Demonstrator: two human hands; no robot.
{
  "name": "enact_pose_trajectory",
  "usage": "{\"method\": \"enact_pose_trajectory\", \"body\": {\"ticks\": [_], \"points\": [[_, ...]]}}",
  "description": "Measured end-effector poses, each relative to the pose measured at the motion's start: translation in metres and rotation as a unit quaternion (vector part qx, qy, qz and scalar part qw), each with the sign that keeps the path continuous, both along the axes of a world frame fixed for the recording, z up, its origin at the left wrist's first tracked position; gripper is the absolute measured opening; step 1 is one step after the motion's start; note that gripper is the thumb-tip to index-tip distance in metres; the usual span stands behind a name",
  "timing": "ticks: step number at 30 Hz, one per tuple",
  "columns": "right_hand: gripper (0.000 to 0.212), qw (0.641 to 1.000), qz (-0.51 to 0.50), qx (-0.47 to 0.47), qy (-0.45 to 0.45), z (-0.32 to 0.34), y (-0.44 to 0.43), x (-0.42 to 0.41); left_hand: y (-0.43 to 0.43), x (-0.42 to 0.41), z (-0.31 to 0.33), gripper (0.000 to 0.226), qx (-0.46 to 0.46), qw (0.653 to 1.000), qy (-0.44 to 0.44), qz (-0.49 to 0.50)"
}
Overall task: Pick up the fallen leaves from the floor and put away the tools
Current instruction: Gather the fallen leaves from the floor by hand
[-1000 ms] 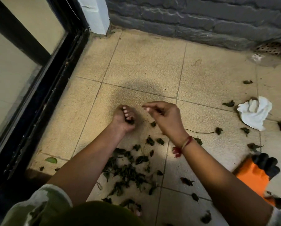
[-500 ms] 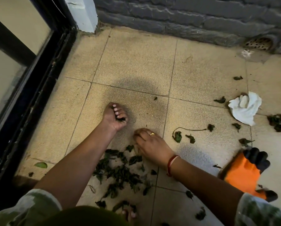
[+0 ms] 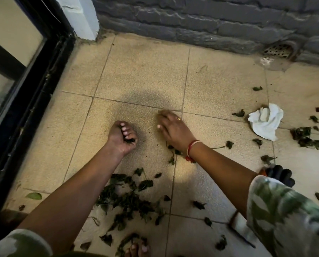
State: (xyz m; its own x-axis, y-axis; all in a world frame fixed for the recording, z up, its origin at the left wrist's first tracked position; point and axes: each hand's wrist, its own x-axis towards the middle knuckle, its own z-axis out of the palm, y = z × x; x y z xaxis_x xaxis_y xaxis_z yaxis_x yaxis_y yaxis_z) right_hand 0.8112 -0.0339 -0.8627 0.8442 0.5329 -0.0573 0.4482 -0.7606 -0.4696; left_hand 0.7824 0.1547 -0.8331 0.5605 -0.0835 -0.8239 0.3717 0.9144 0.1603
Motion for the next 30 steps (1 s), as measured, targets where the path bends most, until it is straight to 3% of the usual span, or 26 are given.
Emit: {"method": "enact_pose_trajectory", "body": {"ticks": [4,7,10,12,14,16,18,22,27,30], "points": [[0.033,0.996,0.075,0.014,-0.038,-0.004,-0.021,-0.047,-0.003,-0.001,-0.001,0.029,0.006,1.0,-0.004,0.0],[0.028,0.995,0.078,0.041,-0.05,0.004,-0.047,-0.065,-0.008,-0.001,-0.005,0.036,0.004,1.0,-0.001,-0.009],[0.043,0.99,-0.093,0.101,-0.026,0.031,-0.082,-0.056,-0.016,0.003,-0.009,0.038,0.001,0.999,0.005,-0.033],[0.05,0.958,-0.261,0.106,-0.043,0.04,-0.123,-0.035,-0.022,0.005,-0.01,0.03,0.001,0.999,-0.005,-0.052],[0.064,0.92,-0.387,0.03,-0.045,0.04,-0.173,-0.013,-0.03,0.007,-0.01,0.024,0.003,0.997,-0.015,-0.071],[0.076,0.9,-0.431,-0.062,0.006,0.03,-0.21,0.004,-0.037,0.008,-0.01,0.024,0.007,0.996,-0.019,-0.085],[0.082,0.902,-0.414,-0.112,0.049,0.018,-0.223,0.012,-0.043,0.011,-0.01,0.023,0.012,0.995,-0.018,-0.095],[0.072,0.951,-0.279,-0.126,0.038,0.009,-0.197,0.014,-0.047,0.015,-0.01,0.022,0.011,0.995,-0.018,-0.1],[0.062,0.97,-0.229,-0.062,0.045,0.012,-0.16,-0.012,-0.052,0.014,-0.007,0.021,0.023,0.996,-0.011,-0.091],[0.054,0.993,-0.102,-0.053,0.029,0.015,-0.136,-0.042,-0.052,0.013,-0.005,0.029,0.018,0.996,-0.003,-0.091]]}}
